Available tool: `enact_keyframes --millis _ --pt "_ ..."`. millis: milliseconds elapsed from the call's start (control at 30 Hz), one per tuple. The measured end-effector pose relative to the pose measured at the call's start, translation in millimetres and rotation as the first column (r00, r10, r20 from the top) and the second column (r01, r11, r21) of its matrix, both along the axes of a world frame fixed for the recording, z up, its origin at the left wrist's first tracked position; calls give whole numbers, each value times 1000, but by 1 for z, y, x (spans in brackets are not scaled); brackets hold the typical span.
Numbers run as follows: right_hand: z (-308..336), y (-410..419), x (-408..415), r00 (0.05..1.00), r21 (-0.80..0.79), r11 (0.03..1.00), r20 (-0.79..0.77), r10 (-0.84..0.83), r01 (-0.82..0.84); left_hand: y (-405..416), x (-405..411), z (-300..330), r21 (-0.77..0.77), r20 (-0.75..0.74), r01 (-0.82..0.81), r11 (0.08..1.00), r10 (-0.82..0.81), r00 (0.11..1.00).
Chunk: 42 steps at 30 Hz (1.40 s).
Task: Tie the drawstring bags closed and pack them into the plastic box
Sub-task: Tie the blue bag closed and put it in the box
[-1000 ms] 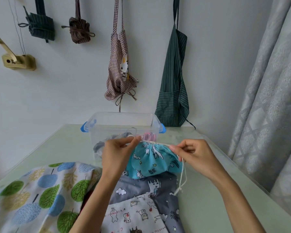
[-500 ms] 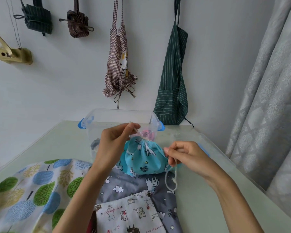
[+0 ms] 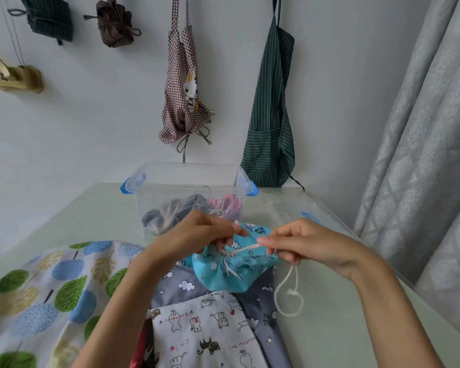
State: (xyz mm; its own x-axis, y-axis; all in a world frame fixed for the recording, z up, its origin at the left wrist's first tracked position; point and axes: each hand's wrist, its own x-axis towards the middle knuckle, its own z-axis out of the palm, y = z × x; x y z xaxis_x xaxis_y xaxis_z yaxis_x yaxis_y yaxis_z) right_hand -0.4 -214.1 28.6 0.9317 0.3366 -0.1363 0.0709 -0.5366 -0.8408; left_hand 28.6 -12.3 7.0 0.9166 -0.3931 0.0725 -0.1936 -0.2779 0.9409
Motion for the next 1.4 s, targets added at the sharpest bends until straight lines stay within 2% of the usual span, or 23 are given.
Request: enact_keyframes --millis 100,200,300,367,433,500,567,667,767,867,1000,1133,1267,1400 --pt "6 -6 -3 1000 270 963 -20 18 -12 -5 -6 -1 145 -42 207 967 -203 978" --pt "8 -6 -1 1000 423 906 -25 -7 16 -15 -12 -1 217 -75 351 911 -343 936" --pt "5 -3 4 992 478 871 -1 -128 113 -29 -15 0 235 -156 432 870 -405 901" --pt "0 1 9 978 477 865 47 -204 157 -34 -17 0 268 -146 456 849 -432 890" --pt "-3 6 11 972 509 849 88 -218 144 -35 -20 -4 309 -112 491 815 -481 869" --pt "-5 11 12 978 543 834 104 -180 96 -35 -21 -10 330 -138 514 792 -498 856" --pt "-9 12 14 976 442 892 134 -170 95 -35 -19 -13 305 -162 491 816 -463 871" --pt "-12 6 15 959 217 964 204 -198 153 -29 -14 -8 168 -145 344 924 -322 936" --pt "-12 -10 11 972 1 999 232 -33 34 -20 -13 -2 40 -132 235 971 -229 965" --pt "-11 -12 6 977 -168 985 197 80 -46 -12 -12 2 -19 -128 181 983 -182 975" --pt "-12 1 6 950 -118 992 313 -2 41 -7 -8 2 -67 -119 144 987 -151 981" --pt "-4 -5 3 902 25 994 419 -107 107 -1 -1 -3 -177 -157 31 984 -60 986" --pt "3 -10 -1 911 92 995 406 -69 35 -1 1 -4 -330 -223 -46 943 -30 974" --pt "9 -8 -9 915 -6 1000 404 1 2 -5 -1 0 -385 -260 -134 913 31 965"
